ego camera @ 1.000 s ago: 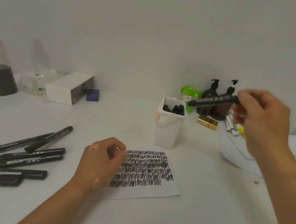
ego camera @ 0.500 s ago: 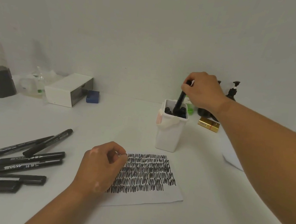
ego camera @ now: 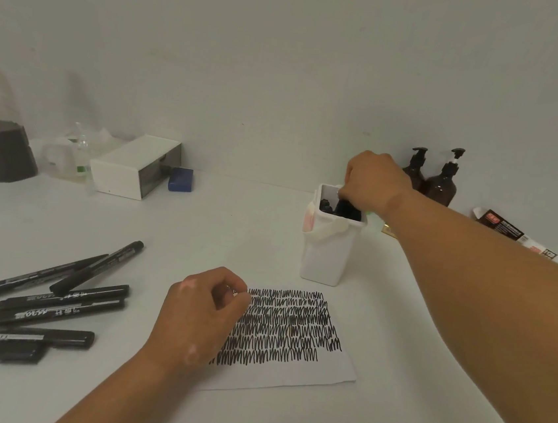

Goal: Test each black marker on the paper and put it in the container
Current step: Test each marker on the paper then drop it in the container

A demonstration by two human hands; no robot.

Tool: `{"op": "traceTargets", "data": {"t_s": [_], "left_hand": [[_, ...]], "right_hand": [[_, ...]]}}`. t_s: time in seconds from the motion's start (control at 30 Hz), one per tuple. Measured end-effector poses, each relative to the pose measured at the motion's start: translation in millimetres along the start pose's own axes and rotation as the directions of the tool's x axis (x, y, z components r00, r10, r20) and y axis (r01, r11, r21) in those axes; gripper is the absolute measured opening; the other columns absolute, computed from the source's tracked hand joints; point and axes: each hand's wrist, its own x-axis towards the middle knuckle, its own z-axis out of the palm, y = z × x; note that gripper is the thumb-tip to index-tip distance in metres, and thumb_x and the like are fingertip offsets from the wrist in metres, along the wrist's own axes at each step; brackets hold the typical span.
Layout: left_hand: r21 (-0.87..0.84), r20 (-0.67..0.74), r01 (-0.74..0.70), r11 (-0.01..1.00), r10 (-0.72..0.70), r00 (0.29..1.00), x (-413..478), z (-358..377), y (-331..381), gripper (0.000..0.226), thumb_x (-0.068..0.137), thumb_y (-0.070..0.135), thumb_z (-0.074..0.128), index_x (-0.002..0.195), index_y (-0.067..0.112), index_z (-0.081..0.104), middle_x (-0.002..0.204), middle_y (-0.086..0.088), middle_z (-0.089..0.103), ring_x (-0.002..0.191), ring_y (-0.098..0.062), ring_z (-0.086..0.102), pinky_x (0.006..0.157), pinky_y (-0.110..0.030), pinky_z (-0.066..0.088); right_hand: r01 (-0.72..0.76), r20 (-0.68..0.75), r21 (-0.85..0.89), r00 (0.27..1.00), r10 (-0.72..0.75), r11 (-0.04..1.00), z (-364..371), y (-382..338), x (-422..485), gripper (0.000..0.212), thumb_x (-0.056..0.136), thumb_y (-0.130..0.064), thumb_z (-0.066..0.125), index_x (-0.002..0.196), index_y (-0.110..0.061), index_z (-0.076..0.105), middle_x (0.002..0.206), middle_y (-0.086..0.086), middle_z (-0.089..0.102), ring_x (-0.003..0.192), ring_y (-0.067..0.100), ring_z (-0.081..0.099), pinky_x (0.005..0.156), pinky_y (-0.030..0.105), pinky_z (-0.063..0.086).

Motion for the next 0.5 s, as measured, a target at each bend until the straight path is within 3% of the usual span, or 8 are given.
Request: {"op": "traceTargets", "data": {"t_s": [0.13, 0.23, 0.33, 0.4, 0.5], "left_hand": [[0.006, 0.007, 0.000, 1.000, 0.000, 1.000, 1, 1, -1, 0.010, 0.085, 0.028, 0.072, 0.075, 0.030, 0.070, 0.060, 0.014, 0.062, 0.053, -0.002, 0.053, 0.055, -0.011, 0.040], [0.002, 0.015, 0.012, 1.000, -0.012, 1.000, 1, 1, -1, 0.009, 0.085, 0.030, 0.072, 0.076, 0.031, 0.070, 0.060, 0.015, 0.062, 0.052, -0.002, 0.052, 0.053, -0.012, 0.040], [0.007, 0.017, 0.013, 1.000, -0.013, 1.000, 0, 0, 0, 0.009, 0.085, 0.030, 0.072, 0.076, 0.032, 0.070, 0.060, 0.015, 0.063, 0.053, -0.002, 0.054, 0.053, -0.014, 0.042], [0.007, 0.006, 0.014, 1.000, -0.014, 1.000, 0, 0, 0, 0.009, 0.084, 0.030, 0.073, 0.075, 0.032, 0.071, 0.062, 0.014, 0.065, 0.055, -0.003, 0.055, 0.055, -0.013, 0.043], [0.018, -0.005, 0.005, 1.000, -0.005, 1.000, 0, -1, 0, 0.010, 0.084, 0.029, 0.073, 0.074, 0.032, 0.070, 0.062, 0.012, 0.065, 0.056, -0.003, 0.056, 0.054, -0.013, 0.040]], "right_hand": [[-0.032, 0.011, 0.042, 0.999, 0.032, 0.999, 6, 1, -1, 0.014, 0.087, -0.024, 0.062, 0.084, -0.011, 0.062, 0.098, 0.014, 0.065, 0.083, 0.030, 0.059, 0.063, 0.031, 0.042], [-0.057, 0.005, 0.098, 0.998, 0.057, 0.994, 4, 3, -3, 0.017, 0.086, -0.025, 0.061, 0.085, -0.010, 0.067, 0.096, 0.013, 0.067, 0.083, 0.031, 0.063, 0.062, 0.031, 0.046], [-0.045, -0.053, 0.202, 0.997, 0.057, 0.978, -4, 9, -9, 0.024, 0.087, -0.027, 0.061, 0.088, -0.006, 0.074, 0.094, 0.011, 0.072, 0.091, 0.031, 0.065, 0.077, 0.038, 0.058], [-0.034, -0.120, 0.313, 0.990, 0.075, 0.949, -10, 15, -18, 0.023, 0.087, -0.027, 0.065, 0.084, -0.007, 0.075, 0.089, 0.005, 0.073, 0.097, 0.029, 0.066, 0.083, 0.036, 0.057], [-0.034, -0.185, 0.496, 0.972, 0.144, 0.868, -16, 24, -51, 0.017, 0.086, -0.030, 0.071, 0.075, -0.017, 0.072, 0.072, -0.007, 0.067, 0.085, 0.021, 0.066, 0.065, 0.024, 0.046]]}}
